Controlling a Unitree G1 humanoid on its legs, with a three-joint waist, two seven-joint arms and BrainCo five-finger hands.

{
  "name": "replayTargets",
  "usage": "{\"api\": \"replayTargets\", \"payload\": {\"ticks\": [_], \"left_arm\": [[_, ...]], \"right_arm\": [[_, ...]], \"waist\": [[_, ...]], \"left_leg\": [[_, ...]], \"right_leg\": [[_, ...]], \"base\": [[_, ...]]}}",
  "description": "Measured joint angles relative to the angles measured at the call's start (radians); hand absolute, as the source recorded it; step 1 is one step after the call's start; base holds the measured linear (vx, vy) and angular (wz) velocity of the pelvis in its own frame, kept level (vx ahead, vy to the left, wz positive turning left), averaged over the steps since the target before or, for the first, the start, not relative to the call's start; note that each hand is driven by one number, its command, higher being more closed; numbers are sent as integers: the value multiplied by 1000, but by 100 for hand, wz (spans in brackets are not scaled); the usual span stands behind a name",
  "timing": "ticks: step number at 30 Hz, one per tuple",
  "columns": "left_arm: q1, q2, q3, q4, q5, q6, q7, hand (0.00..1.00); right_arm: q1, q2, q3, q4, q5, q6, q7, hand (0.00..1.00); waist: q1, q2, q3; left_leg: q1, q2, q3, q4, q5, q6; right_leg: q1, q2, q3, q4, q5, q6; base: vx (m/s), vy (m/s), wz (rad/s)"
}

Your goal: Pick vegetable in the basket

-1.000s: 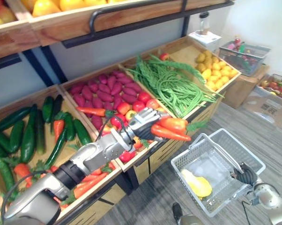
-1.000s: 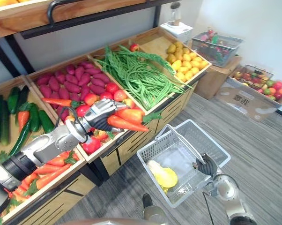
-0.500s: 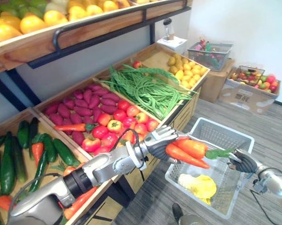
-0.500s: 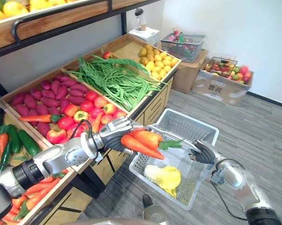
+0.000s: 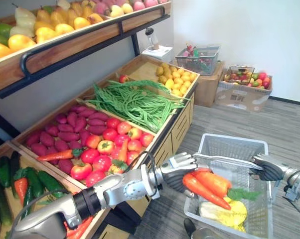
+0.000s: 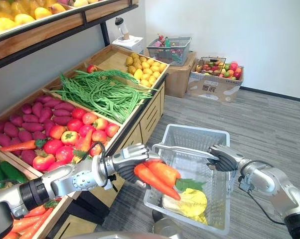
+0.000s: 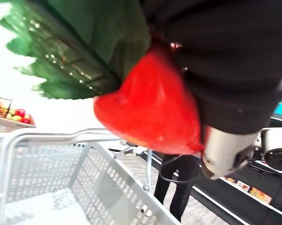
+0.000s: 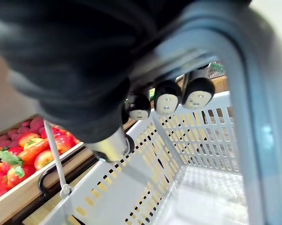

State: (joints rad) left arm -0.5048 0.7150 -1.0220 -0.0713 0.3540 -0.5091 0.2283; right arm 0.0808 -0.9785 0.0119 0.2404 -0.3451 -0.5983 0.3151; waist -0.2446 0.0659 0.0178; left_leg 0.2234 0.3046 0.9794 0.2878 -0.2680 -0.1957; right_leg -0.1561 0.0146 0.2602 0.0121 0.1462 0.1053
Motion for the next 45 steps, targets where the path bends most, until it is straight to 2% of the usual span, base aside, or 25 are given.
{"api": "replayTargets", "payload": {"ticks": [3, 6, 10, 13, 18, 22, 26, 33, 37, 42, 43, 45], "left_arm": [[0, -25, -21, 9, -4, -2, 0, 100], [0, -31, -63, 16, -32, 16, -1, 100], [2, -78, -95, 92, -35, 57, -19, 100], [21, -113, -110, 154, -35, 83, -20, 100], [39, -192, -114, 274, -33, 122, -39, 100], [39, -263, -114, 370, -30, 161, -47, 100], [39, -328, -113, 458, -25, 195, -77, 100], [39, -414, -97, 565, -12, 239, -80, 100], [39, -457, -36, 638, 22, 271, -79, 100], [39, -488, 12, 695, 23, 280, -74, 100], [39, -497, 14, 703, 25, 280, -74, 0], [39, -517, 41, 722, 50, 281, -73, 0]], "right_arm": [[0, -7, 0, -16, 19, -18, 2, 100], [0, -19, 0, -40, 54, -26, 15, 100], [-5, -20, 1, -73, 84, -30, 43, 100], [-21, -20, 12, -79, 84, -48, 46, 100], [-48, -20, 50, -88, 86, -49, 81, 100], [-86, -19, 71, -87, 86, -49, 115, 100], [-127, -16, 85, -88, 87, -50, 138, 100], [-179, -11, 116, -89, 126, -51, 206, 100], [-208, 31, 123, -93, 158, -50, 241, 100], [-228, 37, 134, -100, 158, -37, 261, 100], [-236, 37, 134, -100, 158, -36, 268, 100], [-248, 37, 134, -100, 158, -33, 276, 100]], "waist": [[-5, 5, -4], [-7, 6, -6], [-11, 2, -7], [-29, 1, -7], [-51, 1, -7], [-54, 1, -7], [-55, 0, -6], [-58, 0, -6], [-60, -1, -5], [-69, 0, -4], [-75, 1, -3], [-81, 1, 3]], "left_leg": [[7, -3, 6, -2, -3, -3], [7, -10, 10, -5, -3, -4], [7, -14, 19, -5, -6, -3], [7, -14, 20, -5, -8, -5], [11, -15, 25, -5, -9, -5], [22, -14, 35, -7, -10, -6], [26, -16, 50, -8, -11, -8], [43, -26, 59, -23, -10, -7], [42, -38, 78, -30, -10, -7], [40, -44, 84, -37, -10, -7], [40, -45, 85, -38, -10, -7], [42, -48, 91, -40, -10, -7]], "right_leg": [[0, 1, 4, 7, -1, 1], [-3, -2, 9, 11, -4, 5], [-16, -7, 8, 26, -24, 3], [-16, -8, 7, 25, -25, 2], [-17, -8, 7, 25, -27, -1], [-20, -2, 11, 40, -37, -2], [-36, 0, 12, 64, -49, -2], [-36, 3, 19, 80, -56, -5], [-54, 0, 25, 91, -56, -5], [-64, 0, 28, 95, -56, -5], [-65, 0, 29, 95, -56, -4], [-67, 1, 35, 95, -56, -4]], "base": [[-11, 4, -8], [-43, -2, -4], [-23, -5, -1], [0, 0, 0], [-3, -2, -1], [-1, -3, -4], [-9, -3, -8], [-8, 7, -3], [-21, 25, -12], [-3, 6, -1], [0, 0, 0], [-1, 25, -7]]}}
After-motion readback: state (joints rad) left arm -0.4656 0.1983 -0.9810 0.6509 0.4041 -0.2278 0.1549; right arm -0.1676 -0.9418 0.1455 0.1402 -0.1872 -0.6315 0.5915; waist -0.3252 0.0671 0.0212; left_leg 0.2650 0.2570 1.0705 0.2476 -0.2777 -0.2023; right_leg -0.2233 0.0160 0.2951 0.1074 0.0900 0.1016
